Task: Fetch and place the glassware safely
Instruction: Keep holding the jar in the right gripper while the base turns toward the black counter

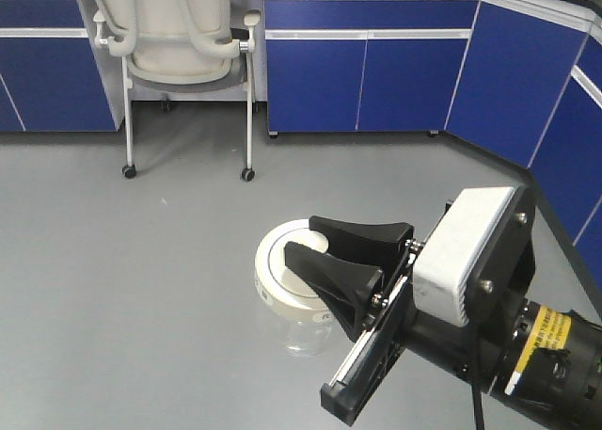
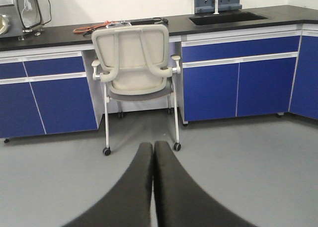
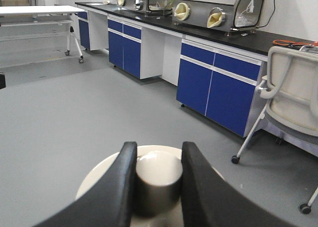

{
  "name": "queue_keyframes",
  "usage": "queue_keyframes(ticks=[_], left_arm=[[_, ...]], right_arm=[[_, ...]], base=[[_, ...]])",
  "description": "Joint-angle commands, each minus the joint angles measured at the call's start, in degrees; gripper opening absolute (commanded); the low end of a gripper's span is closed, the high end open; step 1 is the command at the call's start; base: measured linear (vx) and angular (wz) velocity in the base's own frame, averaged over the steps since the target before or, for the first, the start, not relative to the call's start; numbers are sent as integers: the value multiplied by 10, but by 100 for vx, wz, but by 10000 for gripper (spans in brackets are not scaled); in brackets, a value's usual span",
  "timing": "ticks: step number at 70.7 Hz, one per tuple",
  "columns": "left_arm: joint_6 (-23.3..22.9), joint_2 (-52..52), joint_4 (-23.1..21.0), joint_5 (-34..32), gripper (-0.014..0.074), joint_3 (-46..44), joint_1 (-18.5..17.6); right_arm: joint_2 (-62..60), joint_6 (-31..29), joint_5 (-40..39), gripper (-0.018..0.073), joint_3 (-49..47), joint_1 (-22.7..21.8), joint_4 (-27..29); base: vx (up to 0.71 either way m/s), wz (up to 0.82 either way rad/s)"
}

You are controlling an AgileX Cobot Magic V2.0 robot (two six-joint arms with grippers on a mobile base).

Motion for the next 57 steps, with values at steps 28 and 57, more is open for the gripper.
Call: queue_keyframes(ticks=[28, 57], left_arm=[[-5, 7, -3, -43, -7, -14, -3], [-5, 7, -3, -43, -7, -14, -3]], right_arm=[[-12, -3, -61, -3, -19, 0, 1], [-12, -3, -61, -3, -19, 0, 1]], base=[[47, -3], [32, -46]])
